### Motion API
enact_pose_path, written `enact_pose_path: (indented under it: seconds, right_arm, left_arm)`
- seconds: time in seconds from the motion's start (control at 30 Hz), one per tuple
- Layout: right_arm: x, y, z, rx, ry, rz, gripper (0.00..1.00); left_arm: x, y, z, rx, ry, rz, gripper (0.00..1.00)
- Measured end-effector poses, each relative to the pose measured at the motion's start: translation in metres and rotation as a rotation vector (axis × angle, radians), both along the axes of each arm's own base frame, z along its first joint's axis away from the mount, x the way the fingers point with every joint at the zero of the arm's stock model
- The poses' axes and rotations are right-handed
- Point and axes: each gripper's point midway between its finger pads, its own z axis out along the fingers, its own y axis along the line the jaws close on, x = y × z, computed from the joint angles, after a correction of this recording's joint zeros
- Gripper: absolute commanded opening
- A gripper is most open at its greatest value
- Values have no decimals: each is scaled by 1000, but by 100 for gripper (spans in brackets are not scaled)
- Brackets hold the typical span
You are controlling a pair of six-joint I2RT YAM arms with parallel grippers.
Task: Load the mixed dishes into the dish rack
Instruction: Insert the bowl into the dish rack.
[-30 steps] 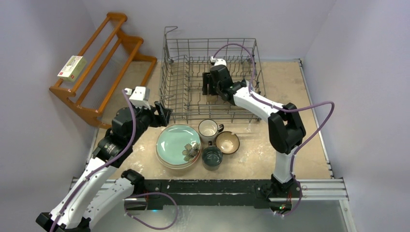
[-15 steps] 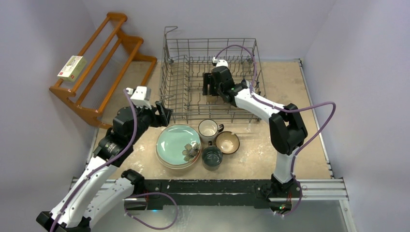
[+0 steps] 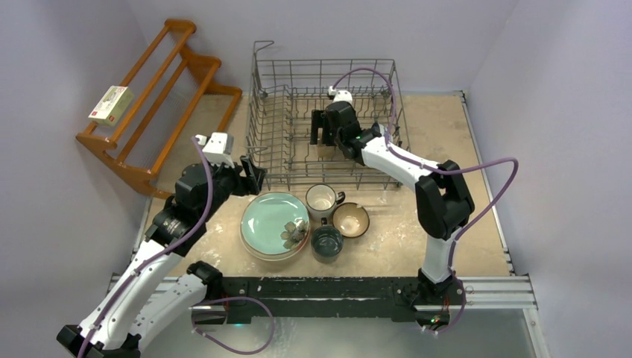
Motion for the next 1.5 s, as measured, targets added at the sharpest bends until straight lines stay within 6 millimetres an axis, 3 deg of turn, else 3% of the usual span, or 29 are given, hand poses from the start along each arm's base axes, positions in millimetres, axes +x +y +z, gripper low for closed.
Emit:
enact_pose_path:
  seconds: [0.37,0.77,0.97,1.07,1.5]
  right_arm:
    - [5,-11,3,-73,-47,-73,77]
    - [0,-13,3,-75,-78,-92,45]
    - [-4,-18,5,-74,-78,-92,46]
    - [-7,-21,5,-78,-73,-92,54]
    - [-9,-22,7,-71,-60,-75,67]
  left_arm:
    - [0,0,-1,0,2,-1,69]
    - [1,0,-2,1,6,-2,69]
    - [1,0,-2,2,7,-2,69]
    - [1,0,-2,2,7,-1,69]
    - [1,0,-2,0,8,-3,69]
